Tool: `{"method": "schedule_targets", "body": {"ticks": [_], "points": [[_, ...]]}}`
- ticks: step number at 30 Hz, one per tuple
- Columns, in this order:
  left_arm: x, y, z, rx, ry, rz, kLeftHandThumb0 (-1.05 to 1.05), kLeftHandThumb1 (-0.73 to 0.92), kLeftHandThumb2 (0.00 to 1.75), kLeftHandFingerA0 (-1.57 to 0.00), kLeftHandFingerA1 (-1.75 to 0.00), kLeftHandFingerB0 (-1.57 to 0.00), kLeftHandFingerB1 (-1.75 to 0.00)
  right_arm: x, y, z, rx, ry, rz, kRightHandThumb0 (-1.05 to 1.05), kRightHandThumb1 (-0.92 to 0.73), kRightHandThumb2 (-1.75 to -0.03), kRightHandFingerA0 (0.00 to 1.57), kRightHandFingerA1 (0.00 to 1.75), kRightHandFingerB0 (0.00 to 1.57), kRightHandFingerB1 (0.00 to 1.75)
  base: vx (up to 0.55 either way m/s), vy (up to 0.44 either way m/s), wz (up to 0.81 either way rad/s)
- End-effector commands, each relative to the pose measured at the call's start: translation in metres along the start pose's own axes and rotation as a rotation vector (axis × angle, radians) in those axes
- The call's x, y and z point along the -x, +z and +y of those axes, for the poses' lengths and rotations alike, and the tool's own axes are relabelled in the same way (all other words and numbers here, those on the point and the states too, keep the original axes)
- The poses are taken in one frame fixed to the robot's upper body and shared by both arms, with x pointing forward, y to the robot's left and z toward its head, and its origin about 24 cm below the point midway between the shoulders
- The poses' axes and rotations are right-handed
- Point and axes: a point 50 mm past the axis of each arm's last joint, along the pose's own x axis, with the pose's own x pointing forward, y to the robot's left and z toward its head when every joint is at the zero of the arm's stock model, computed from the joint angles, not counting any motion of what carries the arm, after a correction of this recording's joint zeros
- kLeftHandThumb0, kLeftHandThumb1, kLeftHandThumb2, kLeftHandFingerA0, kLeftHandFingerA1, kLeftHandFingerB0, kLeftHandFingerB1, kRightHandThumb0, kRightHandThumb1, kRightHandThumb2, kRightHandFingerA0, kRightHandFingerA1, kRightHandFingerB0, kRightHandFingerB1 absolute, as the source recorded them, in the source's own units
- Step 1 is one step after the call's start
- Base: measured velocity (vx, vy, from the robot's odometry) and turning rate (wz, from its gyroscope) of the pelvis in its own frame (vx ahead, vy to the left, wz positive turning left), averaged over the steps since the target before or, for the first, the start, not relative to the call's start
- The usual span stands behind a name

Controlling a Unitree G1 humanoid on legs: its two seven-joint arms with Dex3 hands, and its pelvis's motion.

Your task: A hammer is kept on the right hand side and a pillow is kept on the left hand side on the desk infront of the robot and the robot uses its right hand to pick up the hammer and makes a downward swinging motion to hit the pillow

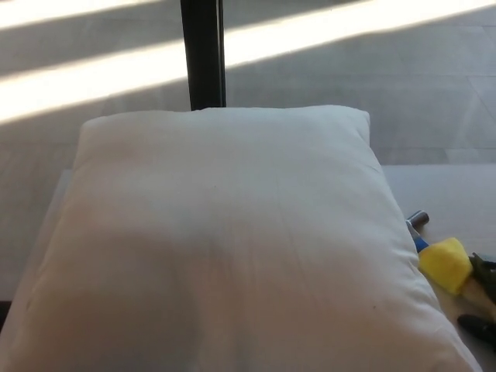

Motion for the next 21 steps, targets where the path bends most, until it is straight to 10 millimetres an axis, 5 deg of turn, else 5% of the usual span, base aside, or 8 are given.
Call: {"method": "schedule_targets", "body": {"ticks": [1, 3, 7, 8, 9, 12, 17, 21], "points": [[0.000, 0.002, 0.002, 0.026, 0.017, -0.025, -0.56, 0.69, 0.61, -0.63, -0.63, -0.76, -0.57, 0.008, -0.022, 0.042, 0.149, 0.237, 0.186, -0.50, -0.52, -0.80, 0.29, 0.59, 0.13, 0.40, 0.00, 0.000, 0.00], [0.001, 0.002, 0.002, -0.014, 0.006, -0.030, -0.57, 0.71, 0.61, -0.59, -0.60, -0.76, -0.56, 0.007, -0.027, 0.043, 0.112, 0.219, 0.191, -0.39, -0.64, -0.60, 0.70, 1.00, 0.25, 0.32, 0.00, 0.000, 0.00], [0.001, 0.001, 0.002, 0.005, 0.002, -0.027, -0.57, 0.72, 0.61, -0.61, -0.63, -0.77, -0.57, 0.004, -0.026, 0.042, 0.131, 0.180, 0.191, -0.34, -0.54, -0.56, 0.77, 1.13, 0.49, 0.38, 0.00, 0.000, 0.00], [0.001, -0.001, 0.002, -0.007, -0.007, -0.027, -0.57, 0.71, 0.62, -0.62, -0.61, -0.72, -0.55, 0.004, -0.023, 0.043, 0.147, 0.161, 0.175, -0.37, -0.46, -0.82, 0.89, 1.23, 0.67, 0.65, 0.00, 0.000, 0.00], [0.002, -0.002, 0.001, -0.015, -0.009, -0.028, -0.56, 0.71, 0.61, -0.63, -0.61, -0.74, -0.55, 0.004, -0.021, 0.044, 0.151, 0.145, 0.163, -0.26, -0.54, -0.58, 0.73, 1.50, 0.75, 0.54, 0.00, 0.000, 0.00], [0.002, -0.003, 0.003, -0.047, -0.003, -0.024, -0.56, 0.72, 0.62, -0.60, -0.59, -0.69, -0.52, 0.007, -0.015, 0.050, 0.174, 0.062, 0.116, -0.25, -0.65, -0.63, 0.76, 1.55, 0.79, 0.60, 0.00, 0.000, 0.00], [0.002, -0.002, 0.005, -0.021, -0.006, -0.026, -0.58, 0.71, 0.61, -0.60, -0.61, -0.69, -0.51, 0.006, -0.009, 0.050, 0.162, -0.017, 0.083, -0.28, -0.84, -0.65, 0.76, 1.69, 0.72, 1.27, 0.00, 0.000, 0.00], [0.001, 0.000, 0.004, -0.031, -0.009, -0.025, -0.57, 0.71, 0.61, -0.64, -0.60, -0.73, -0.52, 0.005, -0.015, 0.045, 0.121, -0.045, 0.079, -0.29, -0.85, -0.66, 0.82, 1.60, 0.76, 1.12, 0.00, 0.000, 0.00]]}}
